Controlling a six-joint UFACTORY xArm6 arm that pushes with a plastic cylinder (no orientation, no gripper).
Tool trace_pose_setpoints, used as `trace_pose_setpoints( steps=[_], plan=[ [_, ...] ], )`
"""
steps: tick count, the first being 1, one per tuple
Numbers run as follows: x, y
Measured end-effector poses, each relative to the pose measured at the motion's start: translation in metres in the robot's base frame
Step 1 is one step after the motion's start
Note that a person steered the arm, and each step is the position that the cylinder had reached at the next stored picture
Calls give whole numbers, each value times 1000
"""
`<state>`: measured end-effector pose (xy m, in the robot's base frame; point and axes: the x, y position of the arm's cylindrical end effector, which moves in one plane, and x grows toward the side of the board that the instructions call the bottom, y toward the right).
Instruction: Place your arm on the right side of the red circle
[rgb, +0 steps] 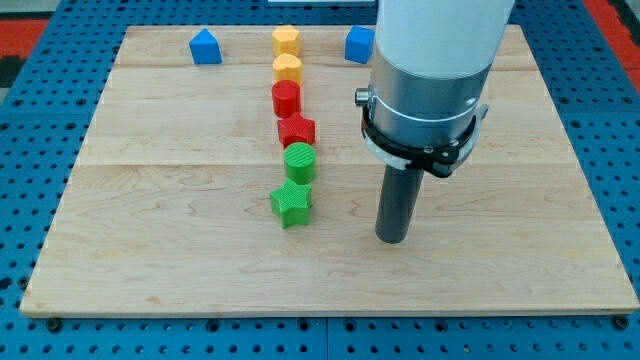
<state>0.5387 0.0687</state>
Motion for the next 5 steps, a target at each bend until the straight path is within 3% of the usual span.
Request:
trace_pose_setpoints(
  steps=[4, 5],
  plan=[
    [-3, -7],
    [-7, -60]
  ],
)
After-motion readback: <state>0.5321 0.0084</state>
